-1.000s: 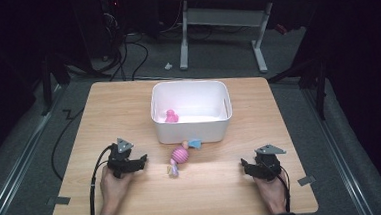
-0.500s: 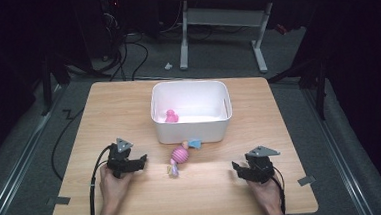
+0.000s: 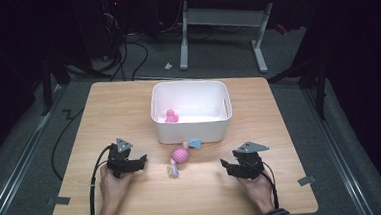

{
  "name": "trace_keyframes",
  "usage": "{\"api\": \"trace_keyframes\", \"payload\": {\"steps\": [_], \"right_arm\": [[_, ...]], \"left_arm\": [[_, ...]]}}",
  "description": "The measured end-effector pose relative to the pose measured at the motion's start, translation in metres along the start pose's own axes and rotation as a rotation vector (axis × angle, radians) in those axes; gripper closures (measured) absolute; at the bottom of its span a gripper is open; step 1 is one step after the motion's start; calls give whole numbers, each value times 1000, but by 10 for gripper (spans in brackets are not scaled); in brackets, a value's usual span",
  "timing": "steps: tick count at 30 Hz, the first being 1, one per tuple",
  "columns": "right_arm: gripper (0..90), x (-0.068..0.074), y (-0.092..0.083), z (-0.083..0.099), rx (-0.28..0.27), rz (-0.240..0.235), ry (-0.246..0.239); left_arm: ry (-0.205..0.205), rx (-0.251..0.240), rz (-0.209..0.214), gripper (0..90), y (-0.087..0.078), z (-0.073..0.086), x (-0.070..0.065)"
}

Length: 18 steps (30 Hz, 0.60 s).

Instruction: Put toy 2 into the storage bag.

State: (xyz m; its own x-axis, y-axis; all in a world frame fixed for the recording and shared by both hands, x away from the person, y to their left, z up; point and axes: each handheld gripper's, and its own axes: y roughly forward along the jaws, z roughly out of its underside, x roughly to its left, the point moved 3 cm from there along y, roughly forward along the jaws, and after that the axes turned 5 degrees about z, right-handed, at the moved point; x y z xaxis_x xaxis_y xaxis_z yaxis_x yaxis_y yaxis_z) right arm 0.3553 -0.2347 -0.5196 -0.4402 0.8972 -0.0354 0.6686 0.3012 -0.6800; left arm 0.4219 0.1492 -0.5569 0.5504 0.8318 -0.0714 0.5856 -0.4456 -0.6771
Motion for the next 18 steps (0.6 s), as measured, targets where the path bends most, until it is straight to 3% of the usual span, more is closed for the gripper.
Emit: {"api": "trace_keyframes", "payload": {"steps": [10, 18], "right_arm": [[398, 20, 4, -20, -25, -58, -44], [402, 38, 10, -36, -38, -87, -107]], "left_arm": [[-2, 3, 1, 173, 0, 0, 0], [-2, 3, 1, 172, 0, 0, 0]]}}
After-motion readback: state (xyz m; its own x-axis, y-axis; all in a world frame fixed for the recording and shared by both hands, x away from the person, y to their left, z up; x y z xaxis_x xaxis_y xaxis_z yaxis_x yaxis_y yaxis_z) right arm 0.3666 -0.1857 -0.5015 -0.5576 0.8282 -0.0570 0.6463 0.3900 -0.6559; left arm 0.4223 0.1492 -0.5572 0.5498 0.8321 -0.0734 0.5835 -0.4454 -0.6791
